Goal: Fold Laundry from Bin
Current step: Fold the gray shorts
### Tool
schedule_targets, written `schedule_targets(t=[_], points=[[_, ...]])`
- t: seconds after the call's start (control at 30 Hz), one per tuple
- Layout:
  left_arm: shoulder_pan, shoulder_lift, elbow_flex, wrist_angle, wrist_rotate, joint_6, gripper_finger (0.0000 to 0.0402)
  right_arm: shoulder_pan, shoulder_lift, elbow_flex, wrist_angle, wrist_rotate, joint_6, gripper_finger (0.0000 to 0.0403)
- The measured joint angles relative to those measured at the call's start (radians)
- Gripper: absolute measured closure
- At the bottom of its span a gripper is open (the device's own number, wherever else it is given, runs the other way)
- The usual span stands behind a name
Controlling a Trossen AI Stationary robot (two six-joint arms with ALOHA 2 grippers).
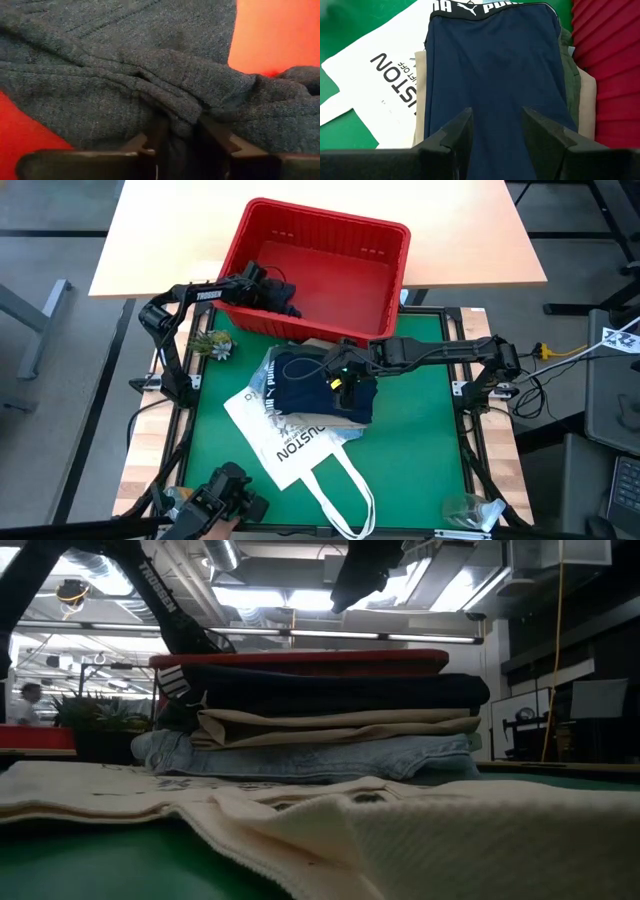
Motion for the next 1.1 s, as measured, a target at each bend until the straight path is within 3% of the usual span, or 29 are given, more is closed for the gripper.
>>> schedule_targets(t=[0.43, 0.77, 1.1], points=[[0.001, 0.001, -0.001, 0.042, 0.029, 0.0, 0.0368, 0.0, 0.0, 0.0, 0.0, 0.0, 0.0, 0.0237], [0.0, 0.007, -0.005, 0.148, 0.166, -0.081, 0.0379, 0.0, 0.0, 0.0, 0.0, 0.0, 0.0, 0.0237], [0.0, 0.005, -0.004, 0.446, 0.362, -0.259, 0.038, 0.0, 0.0, 0.0, 0.0, 0.0, 0.0, 0.0237]])
